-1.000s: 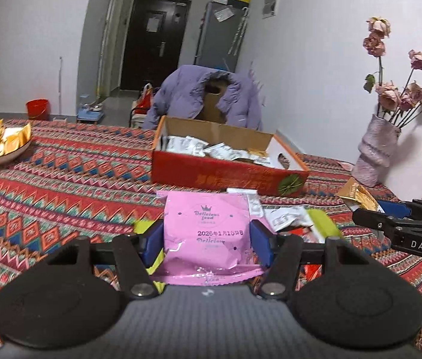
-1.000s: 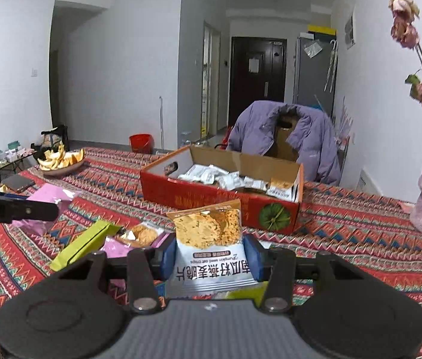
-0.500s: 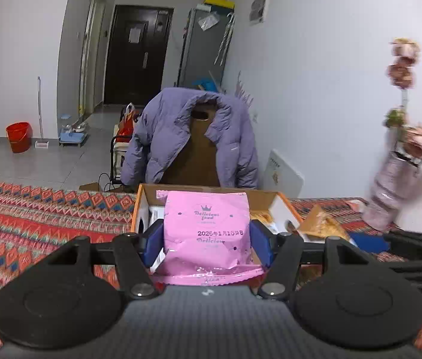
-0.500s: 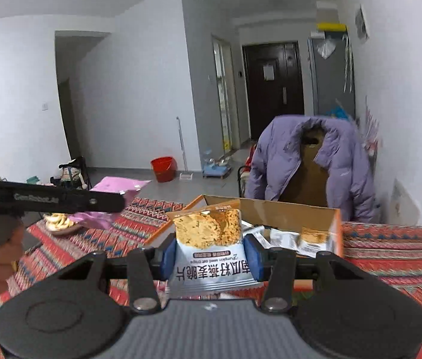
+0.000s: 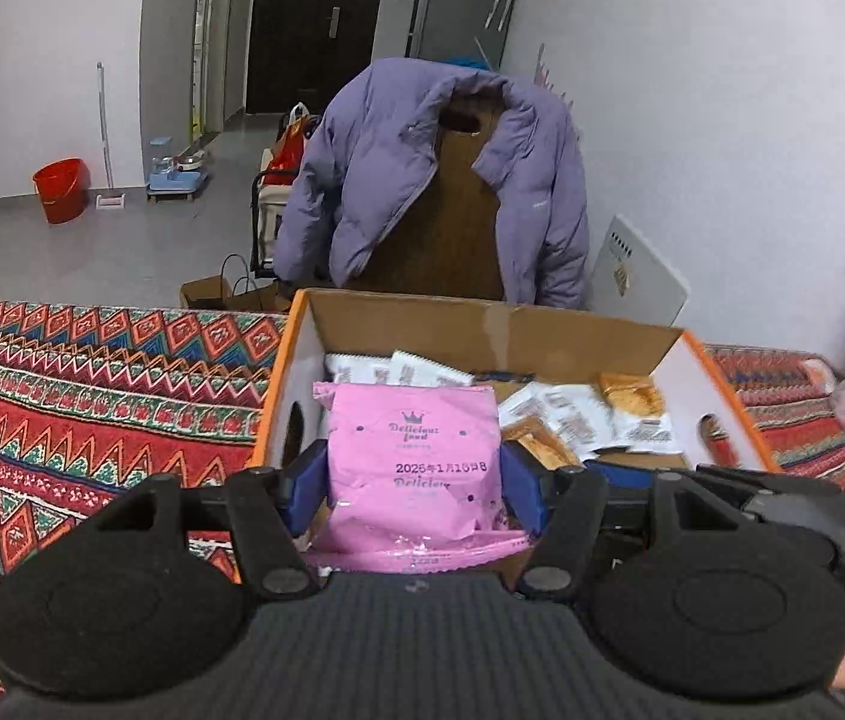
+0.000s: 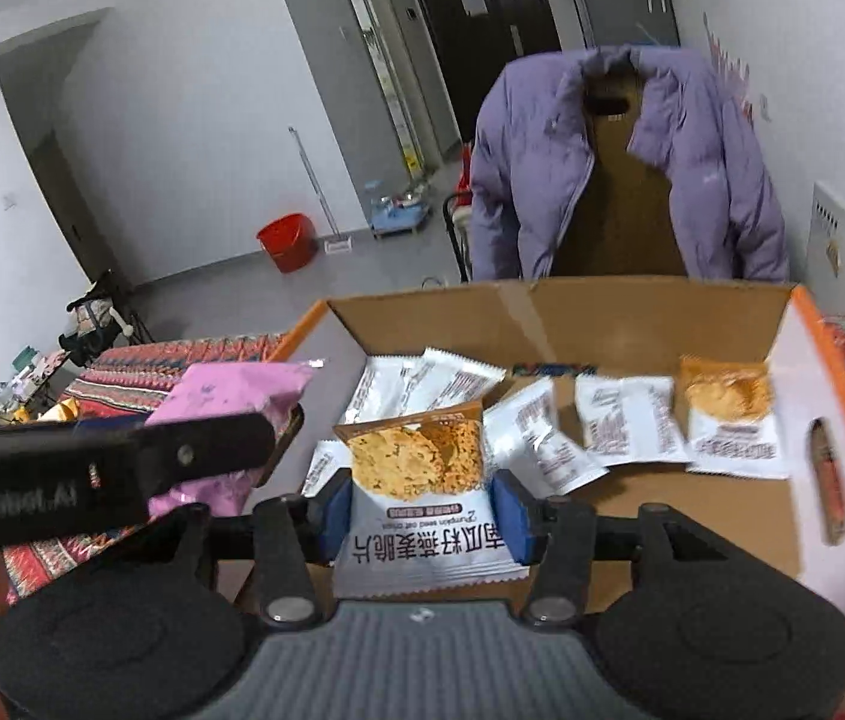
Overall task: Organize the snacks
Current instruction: 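Carry the pink and cookie packets into the box and open both tools, then move both tools back from the box toward the snack pile, then grasp a yellow-green bar with the left tool while the right tool grasps a cookie packet, then carry the yellow-green bar and cookie packet into the box and open both tools, then move both tools back from the box toward the snack pile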
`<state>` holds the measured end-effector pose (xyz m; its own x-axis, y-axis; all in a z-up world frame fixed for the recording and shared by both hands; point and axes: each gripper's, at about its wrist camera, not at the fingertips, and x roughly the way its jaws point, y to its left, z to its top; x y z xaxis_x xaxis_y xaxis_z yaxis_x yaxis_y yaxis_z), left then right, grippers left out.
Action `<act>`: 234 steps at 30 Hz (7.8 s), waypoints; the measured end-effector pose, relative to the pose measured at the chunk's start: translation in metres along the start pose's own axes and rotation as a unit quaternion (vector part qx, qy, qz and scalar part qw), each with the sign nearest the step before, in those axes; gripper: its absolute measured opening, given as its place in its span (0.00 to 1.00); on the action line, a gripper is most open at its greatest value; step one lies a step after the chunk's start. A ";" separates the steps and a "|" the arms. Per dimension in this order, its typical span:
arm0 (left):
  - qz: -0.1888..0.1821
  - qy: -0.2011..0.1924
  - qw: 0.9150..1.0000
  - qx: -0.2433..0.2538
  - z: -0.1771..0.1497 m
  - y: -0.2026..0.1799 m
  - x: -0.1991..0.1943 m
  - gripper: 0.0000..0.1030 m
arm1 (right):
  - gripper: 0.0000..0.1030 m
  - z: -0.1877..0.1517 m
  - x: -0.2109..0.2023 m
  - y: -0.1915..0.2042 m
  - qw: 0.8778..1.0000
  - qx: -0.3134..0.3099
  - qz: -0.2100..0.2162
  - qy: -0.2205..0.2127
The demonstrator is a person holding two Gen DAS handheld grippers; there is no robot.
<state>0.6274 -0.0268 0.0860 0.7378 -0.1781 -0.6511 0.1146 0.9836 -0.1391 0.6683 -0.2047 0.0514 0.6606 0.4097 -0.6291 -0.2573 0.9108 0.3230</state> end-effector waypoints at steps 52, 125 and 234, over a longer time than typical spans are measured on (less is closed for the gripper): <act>0.063 -0.186 0.979 0.062 -0.317 0.004 -0.357 1.00 | 1.00 -0.328 -0.362 0.104 0.949 -0.173 -0.119 -0.235; 0.100 -0.087 0.991 0.017 -0.231 0.067 -0.179 0.35 | 0.75 -0.167 -0.046 0.116 0.997 -0.076 0.005 0.018; 0.042 -0.156 0.981 0.106 -0.329 -0.039 -0.353 1.00 | 0.99 -0.319 -0.359 0.099 0.967 -0.166 -0.088 -0.172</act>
<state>0.1434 -0.0119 0.0754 0.9142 -0.1121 -0.3895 0.1568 0.9840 0.0849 0.1804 -0.2454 0.0835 0.8957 0.2572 -0.3627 -0.2941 0.9545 -0.0495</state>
